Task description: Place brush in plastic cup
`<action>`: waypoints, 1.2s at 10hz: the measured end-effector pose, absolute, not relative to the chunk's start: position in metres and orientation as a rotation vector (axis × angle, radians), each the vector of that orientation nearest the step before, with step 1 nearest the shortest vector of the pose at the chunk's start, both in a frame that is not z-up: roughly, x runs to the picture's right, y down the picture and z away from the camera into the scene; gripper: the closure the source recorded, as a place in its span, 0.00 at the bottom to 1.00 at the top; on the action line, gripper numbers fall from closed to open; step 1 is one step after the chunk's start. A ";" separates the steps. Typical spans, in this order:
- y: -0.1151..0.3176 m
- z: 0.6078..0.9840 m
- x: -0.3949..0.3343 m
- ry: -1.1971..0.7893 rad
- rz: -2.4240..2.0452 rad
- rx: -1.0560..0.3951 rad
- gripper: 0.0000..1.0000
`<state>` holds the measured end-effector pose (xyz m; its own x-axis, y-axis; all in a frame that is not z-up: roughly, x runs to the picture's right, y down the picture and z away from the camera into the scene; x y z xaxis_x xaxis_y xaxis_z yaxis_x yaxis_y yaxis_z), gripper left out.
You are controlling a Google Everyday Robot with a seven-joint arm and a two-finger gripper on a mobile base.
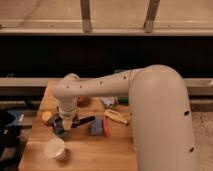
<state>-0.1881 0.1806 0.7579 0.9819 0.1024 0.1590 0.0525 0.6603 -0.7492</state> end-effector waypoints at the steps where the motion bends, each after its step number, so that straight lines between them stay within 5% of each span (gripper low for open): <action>1: 0.180 0.761 -0.190 -0.198 0.024 -0.854 1.00; 3: 0.180 0.765 -0.196 -0.203 0.015 -0.861 0.98; 8: 0.182 0.763 -0.196 -0.199 0.008 -0.855 0.55; 12: 0.182 0.757 -0.194 -0.189 0.008 -0.844 0.91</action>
<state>-0.1943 0.1816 0.7571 0.9832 0.0819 0.1631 0.0678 0.6654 -0.7434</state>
